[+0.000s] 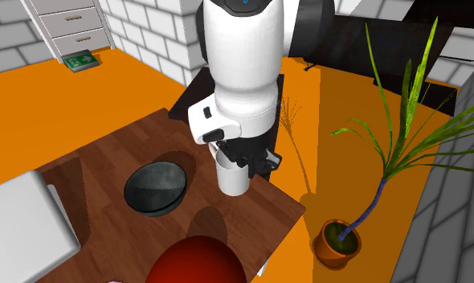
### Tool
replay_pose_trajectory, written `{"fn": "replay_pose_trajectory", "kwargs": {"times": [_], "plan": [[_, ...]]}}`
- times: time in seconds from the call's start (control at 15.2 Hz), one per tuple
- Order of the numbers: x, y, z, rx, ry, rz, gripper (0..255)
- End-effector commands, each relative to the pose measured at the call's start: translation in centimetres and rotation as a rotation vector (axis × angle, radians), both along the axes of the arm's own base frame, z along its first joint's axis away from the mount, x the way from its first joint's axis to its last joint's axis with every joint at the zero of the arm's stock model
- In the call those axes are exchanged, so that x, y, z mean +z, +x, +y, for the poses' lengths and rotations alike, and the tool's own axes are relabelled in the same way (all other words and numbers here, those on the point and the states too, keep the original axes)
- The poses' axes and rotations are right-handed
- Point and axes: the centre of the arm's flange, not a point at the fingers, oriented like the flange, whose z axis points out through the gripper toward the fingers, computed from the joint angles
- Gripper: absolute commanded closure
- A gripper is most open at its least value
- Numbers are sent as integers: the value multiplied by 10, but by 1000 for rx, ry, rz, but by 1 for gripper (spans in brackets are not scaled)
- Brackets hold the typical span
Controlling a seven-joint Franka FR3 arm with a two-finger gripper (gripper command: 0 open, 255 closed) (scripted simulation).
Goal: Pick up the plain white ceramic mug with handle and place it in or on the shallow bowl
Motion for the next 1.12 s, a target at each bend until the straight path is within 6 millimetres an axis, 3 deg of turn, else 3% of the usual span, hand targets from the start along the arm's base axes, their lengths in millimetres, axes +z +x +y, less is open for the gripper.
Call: {"fn": "replay_pose_trajectory", "kwargs": {"times": [0.0,1.06], "plan": [[9,-1,0,0,0,0,255],[29,-12,-210,0,0,0,255]]}}
